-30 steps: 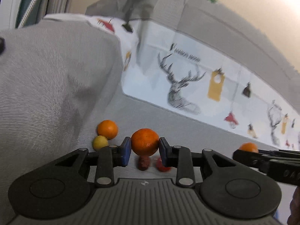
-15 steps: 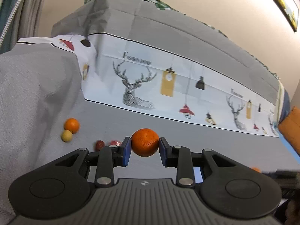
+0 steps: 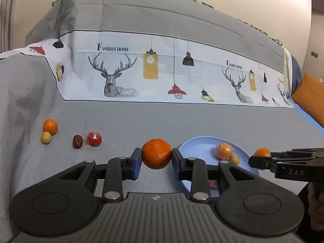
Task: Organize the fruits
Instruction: 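Carry the bare orange and wrapped orange over the blue plate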
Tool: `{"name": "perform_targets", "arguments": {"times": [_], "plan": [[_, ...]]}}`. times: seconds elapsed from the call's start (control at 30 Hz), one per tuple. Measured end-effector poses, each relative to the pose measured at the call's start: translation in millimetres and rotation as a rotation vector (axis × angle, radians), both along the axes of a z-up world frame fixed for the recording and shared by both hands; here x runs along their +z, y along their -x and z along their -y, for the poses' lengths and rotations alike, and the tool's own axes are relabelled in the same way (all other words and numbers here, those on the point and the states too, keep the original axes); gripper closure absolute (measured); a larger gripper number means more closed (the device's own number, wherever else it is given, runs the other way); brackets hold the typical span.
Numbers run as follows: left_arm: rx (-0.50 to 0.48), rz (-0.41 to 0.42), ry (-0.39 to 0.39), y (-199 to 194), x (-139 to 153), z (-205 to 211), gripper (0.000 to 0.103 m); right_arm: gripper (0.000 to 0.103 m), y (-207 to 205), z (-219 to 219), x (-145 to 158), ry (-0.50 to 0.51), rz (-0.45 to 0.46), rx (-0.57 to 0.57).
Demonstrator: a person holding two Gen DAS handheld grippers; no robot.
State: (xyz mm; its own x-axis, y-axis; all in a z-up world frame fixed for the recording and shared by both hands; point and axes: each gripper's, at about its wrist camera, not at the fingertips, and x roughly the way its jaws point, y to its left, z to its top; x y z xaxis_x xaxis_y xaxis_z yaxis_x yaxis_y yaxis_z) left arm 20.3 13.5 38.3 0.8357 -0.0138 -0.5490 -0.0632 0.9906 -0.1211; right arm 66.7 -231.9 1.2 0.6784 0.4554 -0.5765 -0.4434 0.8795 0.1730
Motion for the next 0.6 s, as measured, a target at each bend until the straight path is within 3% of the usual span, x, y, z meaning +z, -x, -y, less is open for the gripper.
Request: {"name": "perform_targets", "arguments": {"times": [0.37, 0.6], "plan": [[-0.001, -0.04, 0.032, -8, -10, 3, 0.068, 0.063, -7, 2, -4, -0.015, -0.022, -0.045], [-0.116, -0.027, -0.028, -5, -19, 39, 0.068, 0.063, -9, -1, -6, -0.009, -0.037, -0.054]]}}
